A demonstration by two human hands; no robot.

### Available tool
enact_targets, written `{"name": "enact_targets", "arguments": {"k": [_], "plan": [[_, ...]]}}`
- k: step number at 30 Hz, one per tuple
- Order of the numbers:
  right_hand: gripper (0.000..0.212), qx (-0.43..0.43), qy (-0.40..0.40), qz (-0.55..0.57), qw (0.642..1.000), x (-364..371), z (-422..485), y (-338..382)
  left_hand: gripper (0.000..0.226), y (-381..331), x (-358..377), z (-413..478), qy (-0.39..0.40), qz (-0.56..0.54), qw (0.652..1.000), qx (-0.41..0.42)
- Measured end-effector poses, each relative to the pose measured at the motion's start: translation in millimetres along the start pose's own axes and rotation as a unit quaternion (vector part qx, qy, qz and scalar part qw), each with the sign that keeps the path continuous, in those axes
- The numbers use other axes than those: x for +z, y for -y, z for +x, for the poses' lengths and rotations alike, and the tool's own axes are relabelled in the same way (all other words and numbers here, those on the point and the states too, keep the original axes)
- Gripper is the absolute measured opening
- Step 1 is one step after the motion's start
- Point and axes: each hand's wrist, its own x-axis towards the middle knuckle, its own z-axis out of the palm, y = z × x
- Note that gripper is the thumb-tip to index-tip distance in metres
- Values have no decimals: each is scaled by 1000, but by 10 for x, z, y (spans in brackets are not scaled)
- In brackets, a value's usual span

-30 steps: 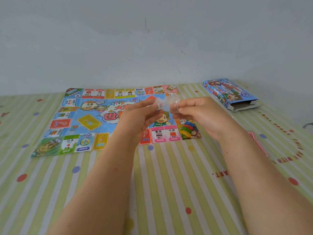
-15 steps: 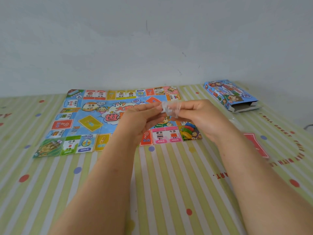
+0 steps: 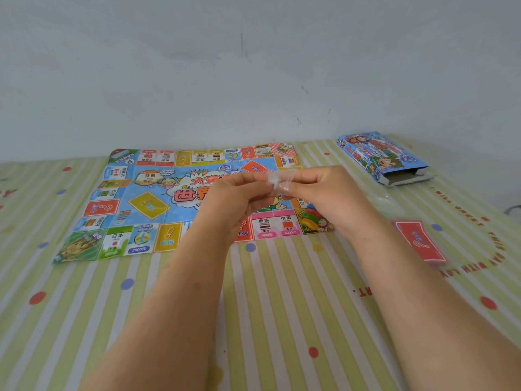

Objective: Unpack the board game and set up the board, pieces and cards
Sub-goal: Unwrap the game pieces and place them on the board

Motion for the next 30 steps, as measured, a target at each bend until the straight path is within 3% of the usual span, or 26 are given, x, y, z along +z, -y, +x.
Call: {"name": "enact_targets", "arguments": {"k": [8,16,25,30], "plan": [[22,-25,1,2,1000,27,9,-4,11,-8,-10,-8,5,-23,1000,14],[15,-17,-36,8,999,50,9,-10,12,-49,-18,-12,-44,-98,993,42],[13,0,-30,25,999,222,46,-6,17,-137,-131,-50,-34,-20,998,56],[18,1,-25,10,1000,250,79,51,10,-132,-186,-39,-26,32,998,47]]}}
